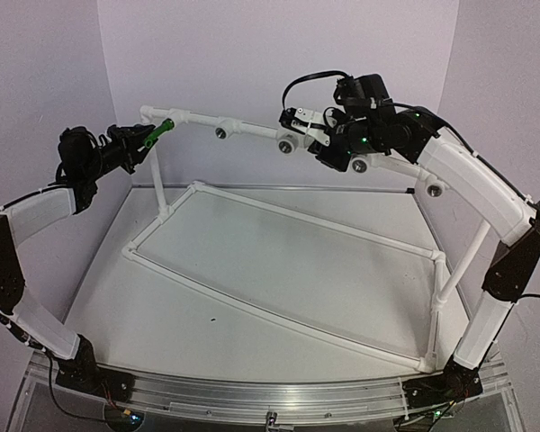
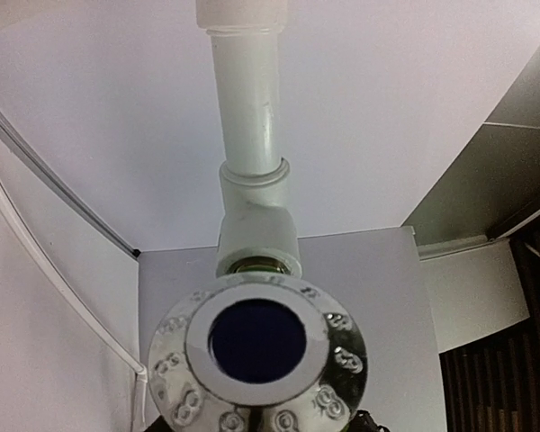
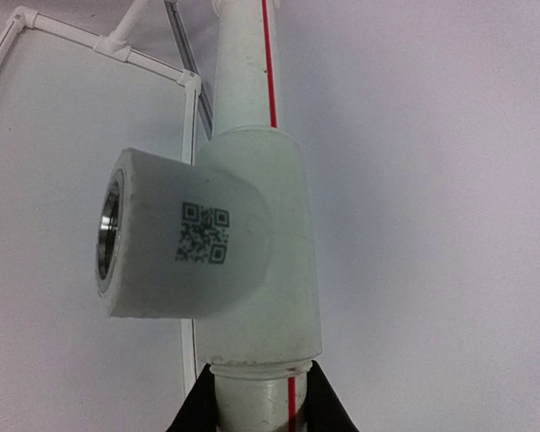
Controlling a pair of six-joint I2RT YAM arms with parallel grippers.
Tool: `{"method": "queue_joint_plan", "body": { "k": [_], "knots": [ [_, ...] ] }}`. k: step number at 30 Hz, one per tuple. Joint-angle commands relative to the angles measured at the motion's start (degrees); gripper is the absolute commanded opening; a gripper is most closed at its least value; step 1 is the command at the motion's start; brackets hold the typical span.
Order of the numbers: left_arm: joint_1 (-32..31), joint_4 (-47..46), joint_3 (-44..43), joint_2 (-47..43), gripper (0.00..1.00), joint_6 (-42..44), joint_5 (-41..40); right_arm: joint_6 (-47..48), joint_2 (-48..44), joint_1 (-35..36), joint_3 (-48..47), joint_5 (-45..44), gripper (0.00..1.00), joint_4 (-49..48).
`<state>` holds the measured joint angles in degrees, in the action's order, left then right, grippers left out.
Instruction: Install the water faucets
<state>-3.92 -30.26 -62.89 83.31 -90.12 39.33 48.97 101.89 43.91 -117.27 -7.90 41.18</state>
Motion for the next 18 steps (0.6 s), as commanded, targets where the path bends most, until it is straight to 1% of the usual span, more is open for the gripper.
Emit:
{"method": "queue_joint_plan", "body": {
  "k": [1, 3, 7, 12, 15, 18],
  "knots": [
    [-0.5, 4.7, -4.7, -0.7, 0.24, 10.4, -0.1, -7.0, -0.9, 0.9, 0.8, 0.6, 0.0, 1.3],
    [-0.6, 9.0, -5.9, -1.1, 0.21, 16.6, -0.8, -7.0, -1.1, 0.9, 1.0, 0.5, 0.0, 1.3],
    [-0.7, 18.5, -9.7, -1.6, 0.19, 29.7, -2.3, -7.0, -1.5, 0.9, 1.4, 0.4, 0.0, 1.3],
    [-1.6, 28.6, -14.2, -2.0, 0.18, 48.6, -5.8, -6.9, -1.7, 0.9, 1.6, 0.3, 0.0, 1.4],
    [-3.1, 33.0, -14.9, -2.9, 0.18, 61.5, -9.3, -6.7, -1.8, 0.9, 1.6, 0.2, 0.0, 1.4],
    [-6.2, 35.0, -14.0, -4.3, 0.2, 78.9, -13.4, -6.6, -1.8, 0.9, 1.7, 0.1, 0.0, 1.4]
  ]
}}
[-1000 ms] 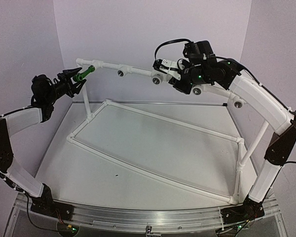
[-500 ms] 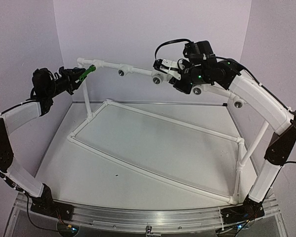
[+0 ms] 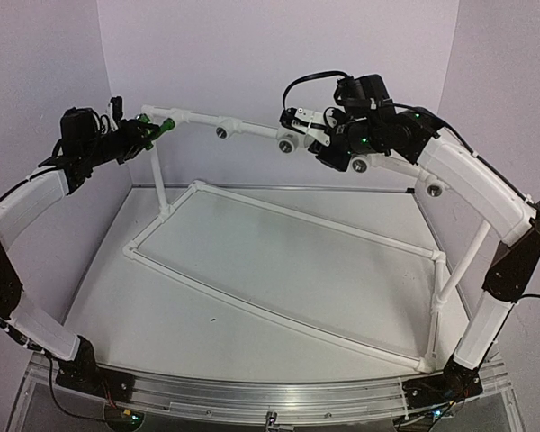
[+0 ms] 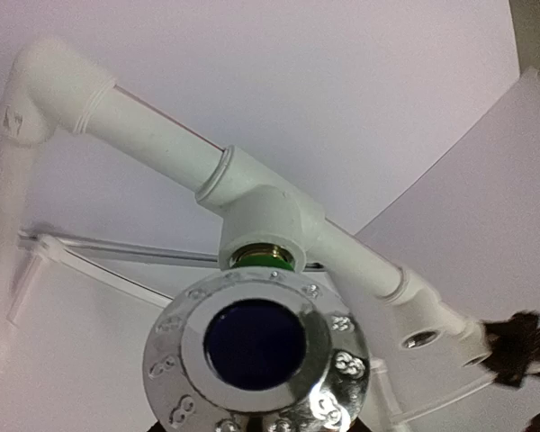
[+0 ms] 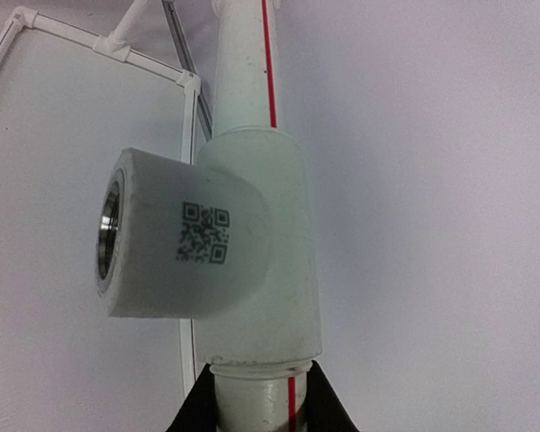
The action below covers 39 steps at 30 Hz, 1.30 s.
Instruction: Install the water faucets
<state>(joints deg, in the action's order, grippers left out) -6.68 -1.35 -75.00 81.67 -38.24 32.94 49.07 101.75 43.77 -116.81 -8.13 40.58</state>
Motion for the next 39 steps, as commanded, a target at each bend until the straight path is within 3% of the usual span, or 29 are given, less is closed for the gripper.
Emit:
{"method": "queue_joint_plan", "body": {
  "k": [1, 7, 14, 21, 25, 29, 36, 39],
  "knots": [
    [-4.4, 6.4, -1.3, -3.1, 0.21, 32.2, -8.1, -6.7, -1.7, 1.1, 1.2, 0.3, 0.0, 2.0],
    [-6.3, 9.3, 0.9, -4.6, 0.26, 61.2, -9.9, -6.5, -1.8, 1.1, 1.2, 0.0, 0.0, 2.5],
    [-6.8, 7.9, 3.5, -6.9, 0.3, 84.3, -15.8, -6.4, -1.9, 1.1, 1.0, -0.5, 0.0, 2.7],
    [-7.8, 1.8, 7.5, -8.8, 0.52, 101.2, -23.9, -6.3, -1.5, 1.0, 0.9, -0.5, 0.0, 2.7],
    [-7.8, 1.6, 6.8, -10.5, 0.72, 101.4, -25.1, -6.4, -1.1, 1.0, 0.6, -0.5, 0.0, 2.7],
    [-7.9, 4.7, 5.4, -13.8, 0.97, 94.8, -26.5, -6.4, -0.6, 1.0, 0.1, -0.7, 0.0, 2.6],
    [-7.9, 15.7, 4.5, -21.1, 1.0, 84.6, -26.6, -6.7, -0.2, 1.0, -0.1, -0.4, 0.0, 2.7],
    [-7.9, 19.4, 3.0, -23.6, 1.0, 74.2, -28.2, -6.9, 0.2, 1.0, -0.4, -0.3, 0.0, 2.6]
  ]
}}
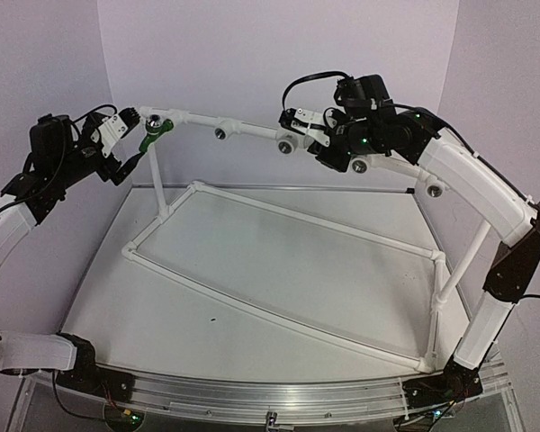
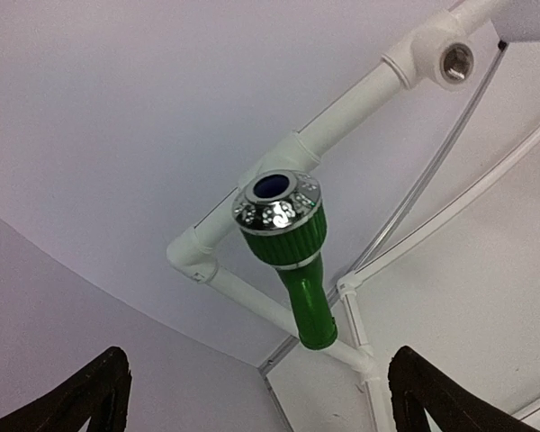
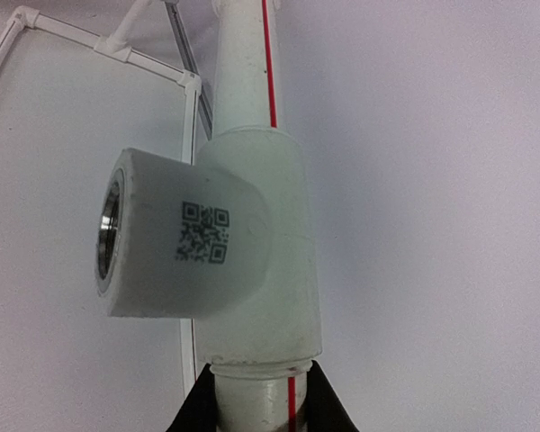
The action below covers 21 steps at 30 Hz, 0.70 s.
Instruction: Install the water faucets
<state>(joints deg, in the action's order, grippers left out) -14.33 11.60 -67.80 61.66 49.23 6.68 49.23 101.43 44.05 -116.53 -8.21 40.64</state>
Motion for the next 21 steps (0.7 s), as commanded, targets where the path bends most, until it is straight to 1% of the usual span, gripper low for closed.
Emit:
{"method": "queue_joint_plan", "body": {
  "k": [1, 4, 6, 7, 9, 12, 16, 18, 20, 21],
  "knots": [
    [-0.3, 7.9, -5.4, -3.9, 1.0, -17.4, -2.7, -7.2, 0.6, 0.7, -0.9, -0.2, 0.0, 2.5],
    [-0.3, 15.1, -11.9, -1.8, 1.0, -34.2, -8.0, -7.4, 0.8, 0.8, -1.2, 0.0, 0.0, 2.6],
    [-0.1, 25.1, -20.0, 3.4, 1.0, -47.7, -10.5, -7.5, 1.0, 0.7, -1.4, 0.1, 0.0, 2.6],
    [-0.1, 29.5, -23.7, 5.8, 1.0, -52.5, -9.1, -7.5, 1.1, 0.7, -1.5, 0.2, 0.0, 2.6],
    [0.1, 33.3, -27.0, 9.0, 1.0, -60.1, -3.5, -7.7, 1.2, 0.7, -1.7, 0.5, 0.0, 2.6],
    [1.6, 29.1, -25.1, 9.9, 1.0, -72.2, 6.9, -7.8, 1.5, 0.8, -2.1, 0.8, 0.0, 2.6],
    [7.4, 17.5, -19.5, 8.1, 0.99, -90.7, 16.0, -8.1, 1.5, 0.8, -2.5, 0.9, 0.0, 2.6],
    [8.7, 14.1, -17.0, 7.5, 0.99, -97.3, 17.8, -8.3, 1.4, 0.8, -2.4, 1.0, 0.0, 2.6],
    [9.1, 9.3, -13.8, 6.5, 0.99, -105.9, 18.1, -8.2, 1.2, 0.8, -2.2, 1.1, 0.0, 2.6],
    [9.3, 6.0, -11.3, 5.8, 0.99, -111.6, 18.6, -8.1, 1.2, 0.8, -2.2, 1.1, 0.0, 2.6]
  ]
}}
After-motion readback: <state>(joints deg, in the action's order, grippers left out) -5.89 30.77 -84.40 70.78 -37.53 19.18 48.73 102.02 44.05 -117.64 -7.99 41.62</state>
